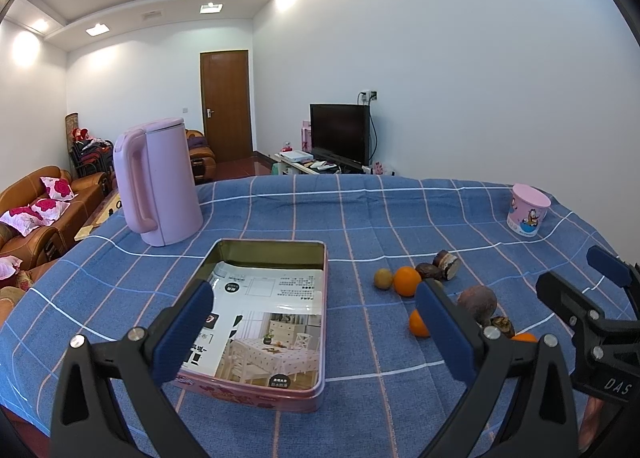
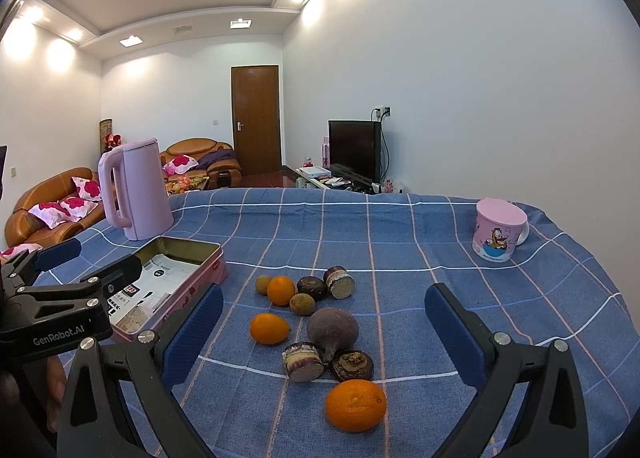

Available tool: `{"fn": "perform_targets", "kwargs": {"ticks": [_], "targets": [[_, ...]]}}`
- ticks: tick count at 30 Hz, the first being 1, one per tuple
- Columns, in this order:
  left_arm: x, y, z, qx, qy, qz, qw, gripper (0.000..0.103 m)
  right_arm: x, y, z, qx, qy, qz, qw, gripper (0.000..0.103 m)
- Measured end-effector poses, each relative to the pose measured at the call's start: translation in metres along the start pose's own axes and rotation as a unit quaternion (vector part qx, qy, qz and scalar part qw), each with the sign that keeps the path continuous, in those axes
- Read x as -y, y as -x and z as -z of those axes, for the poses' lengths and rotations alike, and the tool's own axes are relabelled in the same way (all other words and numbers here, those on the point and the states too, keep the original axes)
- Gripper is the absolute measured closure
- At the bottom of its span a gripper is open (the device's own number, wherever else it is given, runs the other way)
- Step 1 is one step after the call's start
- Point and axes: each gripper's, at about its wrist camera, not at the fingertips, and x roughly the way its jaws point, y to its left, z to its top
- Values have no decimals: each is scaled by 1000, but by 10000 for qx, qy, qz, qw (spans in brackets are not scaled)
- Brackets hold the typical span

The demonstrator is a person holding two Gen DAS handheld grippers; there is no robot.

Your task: Organize fruits

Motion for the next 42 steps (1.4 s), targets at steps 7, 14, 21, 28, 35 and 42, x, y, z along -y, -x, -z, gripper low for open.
{"fn": "perform_targets", "kwargs": {"ticks": [7, 14, 21, 28, 35, 42], "targets": [[0, -1, 1, -9, 3, 3, 10000, 0, 0, 0, 1, -27, -3, 5, 10000, 1], [2, -6, 5, -79, -25, -1, 10000, 0, 5, -5, 4, -112, -28, 27, 9999, 1], [12, -13, 18, -210, -139, 70, 9997, 0, 16, -9, 25, -328, -5, 199, 9993, 1], [26, -23, 32, -458, -220, 276, 9983, 0, 36, -20, 61, -797, -197, 314, 9961, 1], [41, -30, 37, -657, -306, 539, 9959, 0, 31, -35, 63, -1144, -26, 214, 9932, 19], [56, -35, 40, -763, -403, 770, 9933, 0, 33, -53, 70, -1696, -106, -94, 9854, 46]]}}
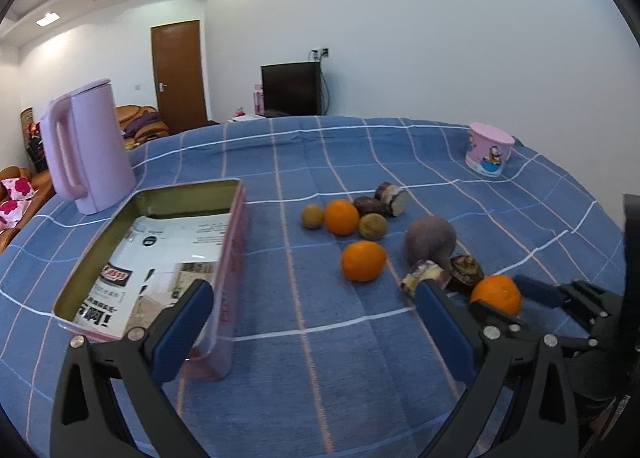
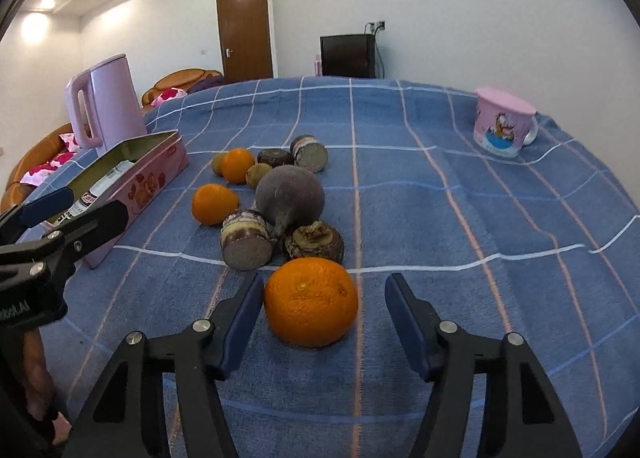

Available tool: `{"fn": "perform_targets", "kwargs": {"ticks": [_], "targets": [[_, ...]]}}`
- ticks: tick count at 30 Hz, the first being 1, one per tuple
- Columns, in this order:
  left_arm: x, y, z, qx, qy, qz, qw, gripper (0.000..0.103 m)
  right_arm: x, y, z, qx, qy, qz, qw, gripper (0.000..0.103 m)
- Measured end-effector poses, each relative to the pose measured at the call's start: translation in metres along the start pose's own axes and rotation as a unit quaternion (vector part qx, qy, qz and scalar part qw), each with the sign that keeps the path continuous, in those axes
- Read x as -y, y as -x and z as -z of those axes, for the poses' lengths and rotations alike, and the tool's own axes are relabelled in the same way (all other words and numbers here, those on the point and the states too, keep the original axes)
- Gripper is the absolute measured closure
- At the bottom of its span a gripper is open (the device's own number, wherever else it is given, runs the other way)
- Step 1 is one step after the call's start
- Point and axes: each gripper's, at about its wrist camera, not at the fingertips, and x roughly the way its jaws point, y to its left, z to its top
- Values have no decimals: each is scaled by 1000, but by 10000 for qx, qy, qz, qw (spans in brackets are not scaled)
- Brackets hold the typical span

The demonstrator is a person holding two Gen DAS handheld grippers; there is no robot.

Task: Organize fruits
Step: 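Close the right tool on the large orange while the left tool reaches the cut purple stalk piece, then grasp the cut purple stalk piece with the left tool and lift it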

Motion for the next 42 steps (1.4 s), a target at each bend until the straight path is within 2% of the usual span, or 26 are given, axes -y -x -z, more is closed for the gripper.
{"fn": "perform_targets", "kwargs": {"ticks": [2, 5, 8, 11, 14, 17, 18, 25, 26, 27, 28, 32, 42], "targets": [[4, -3, -1, -78, -44, 121, 9999, 2, 0, 1, 1, 2, 8, -147, 9999, 54], [9, -8, -2, -149, -100, 240, 9996, 7, 2, 5, 1, 120, -2, -182, 9998, 55], [19, -13, -5, -253, -203, 418, 9986, 14, 12, 15, -3, 400, -69, 60, 9992, 55], [32, -19, -7, -327, -384, 562, 9971, 18, 30, 17, -9, 503, -185, 335, 9980, 55], [45, -28, -9, -477, -512, 764, 9946, 20, 44, 18, -9, 510, -408, 287, 9975, 55], [57, -38, -10, -668, -643, 839, 9922, 36, 45, 17, -9, 501, -403, 223, 9977, 55], [59, -43, -11, -752, -655, 883, 9911, 39, 45, 17, -9, 494, -408, 198, 9977, 55], [70, -59, -10, -1072, -724, 1064, 9859, 43, 45, 16, -8, 479, -400, 132, 9980, 55], [71, -62, -10, -1122, -723, 1072, 9852, 48, 44, 15, -8, 462, -355, 139, 9982, 55], [70, -64, -10, -1172, -689, 1100, 9846, 57, 43, 15, -8, 445, -319, 137, 9984, 55], [68, -65, -9, -1218, -642, 1128, 9840, 60, 42, 14, -8, 425, -283, 129, 9986, 55], [63, -62, -8, -1178, -565, 1185, 9843, 61, 40, 14, -8, 395, -220, 58, 9990, 55], [63, -47, -6, -776, -661, 1018, 9896, 61, 37, 20, -6, 593, -134, -2, 9982, 55]]}}
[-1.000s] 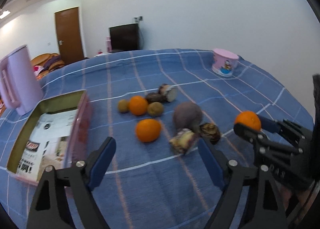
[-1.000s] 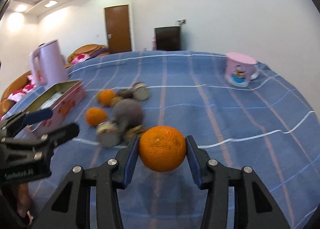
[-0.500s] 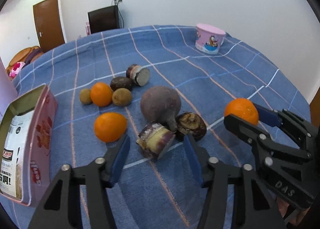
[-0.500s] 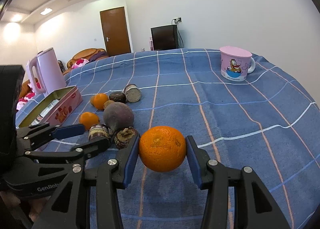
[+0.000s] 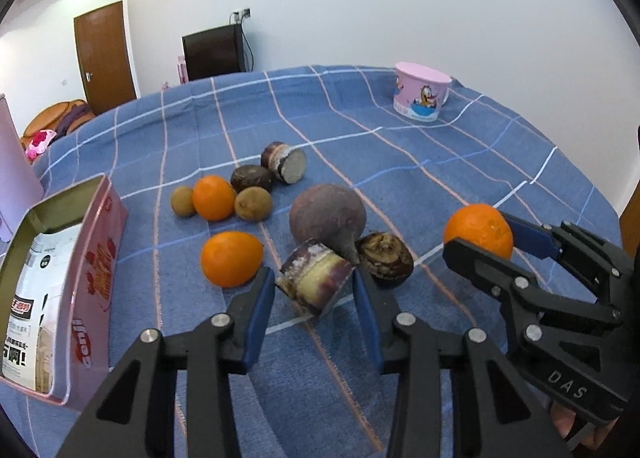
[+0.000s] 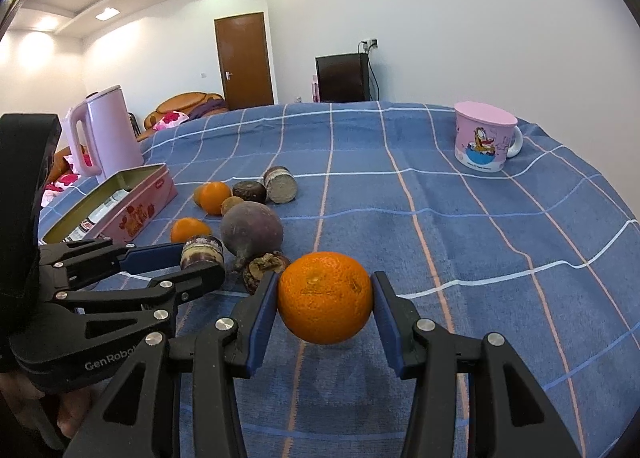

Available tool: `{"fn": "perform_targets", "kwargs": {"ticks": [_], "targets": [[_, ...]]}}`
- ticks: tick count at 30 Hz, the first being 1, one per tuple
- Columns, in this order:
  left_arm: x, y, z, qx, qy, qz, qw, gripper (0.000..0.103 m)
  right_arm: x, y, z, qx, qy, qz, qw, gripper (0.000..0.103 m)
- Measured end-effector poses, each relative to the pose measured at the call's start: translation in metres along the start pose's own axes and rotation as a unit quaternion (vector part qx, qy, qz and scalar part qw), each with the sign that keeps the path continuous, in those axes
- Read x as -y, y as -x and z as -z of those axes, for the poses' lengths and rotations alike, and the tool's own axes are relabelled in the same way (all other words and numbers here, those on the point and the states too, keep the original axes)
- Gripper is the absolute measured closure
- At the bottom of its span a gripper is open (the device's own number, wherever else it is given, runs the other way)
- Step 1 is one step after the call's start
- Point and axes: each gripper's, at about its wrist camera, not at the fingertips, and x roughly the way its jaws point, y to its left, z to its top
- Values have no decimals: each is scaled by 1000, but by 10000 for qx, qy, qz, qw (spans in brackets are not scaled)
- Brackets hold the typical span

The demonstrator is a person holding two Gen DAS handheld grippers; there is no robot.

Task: Organize fruits
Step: 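Grasp the cut purple stalk piece with the left tool and lift it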

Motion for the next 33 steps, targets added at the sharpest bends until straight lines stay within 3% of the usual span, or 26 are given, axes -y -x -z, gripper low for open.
{"fn": "perform_targets", "kwargs": {"ticks": [13, 33], "targets": [[-7, 17, 1, 511, 139, -60, 9986, 61, -3, 11, 2, 362, 84, -58, 9993, 55], [-8, 32, 6, 933, 190, -133, 9954, 61, -3, 18, 4, 684, 154, -84, 9975, 55]]}}
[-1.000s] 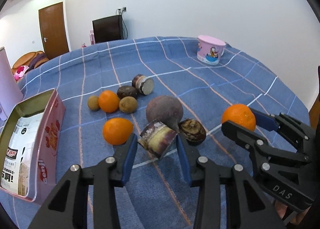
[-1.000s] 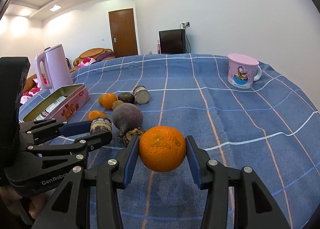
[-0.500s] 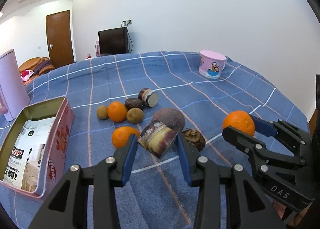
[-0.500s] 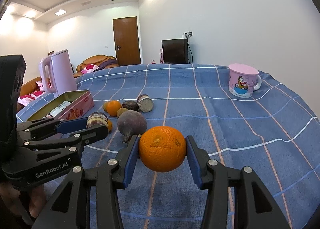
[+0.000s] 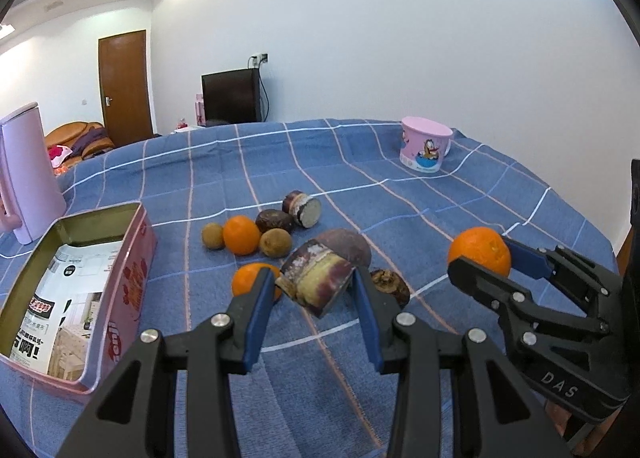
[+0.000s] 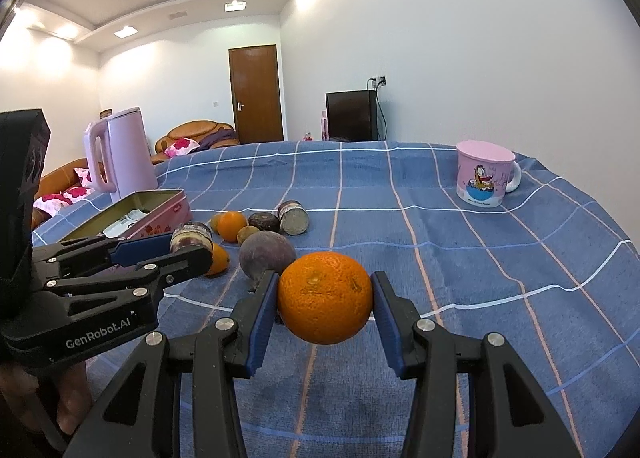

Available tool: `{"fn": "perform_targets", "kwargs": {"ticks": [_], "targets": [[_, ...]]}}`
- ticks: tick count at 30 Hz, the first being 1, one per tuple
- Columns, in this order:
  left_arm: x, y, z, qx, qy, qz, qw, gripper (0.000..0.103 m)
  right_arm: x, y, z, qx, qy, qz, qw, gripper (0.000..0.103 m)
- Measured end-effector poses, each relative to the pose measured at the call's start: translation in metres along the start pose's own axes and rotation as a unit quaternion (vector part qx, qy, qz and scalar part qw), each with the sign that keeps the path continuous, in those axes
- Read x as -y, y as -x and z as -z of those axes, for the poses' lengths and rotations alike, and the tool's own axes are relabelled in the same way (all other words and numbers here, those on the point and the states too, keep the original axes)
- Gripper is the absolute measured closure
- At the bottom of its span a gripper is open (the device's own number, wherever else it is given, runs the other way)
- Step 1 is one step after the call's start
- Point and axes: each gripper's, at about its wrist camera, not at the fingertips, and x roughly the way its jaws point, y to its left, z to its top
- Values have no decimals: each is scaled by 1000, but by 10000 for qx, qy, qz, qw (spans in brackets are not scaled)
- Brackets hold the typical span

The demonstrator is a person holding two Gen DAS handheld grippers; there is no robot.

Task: Organize fruits
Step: 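Grasp the cut purple stalk piece with the left tool and lift it, then carry the stalk piece and the orange over the tin box with both tools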

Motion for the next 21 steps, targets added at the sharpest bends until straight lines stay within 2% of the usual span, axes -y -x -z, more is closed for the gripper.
{"fn": "perform_targets", "kwargs": {"ticks": [21], "targets": [[3, 19, 2, 500, -93, -229, 9984, 61, -2, 11, 3, 347, 68, -20, 9994, 55]]}}
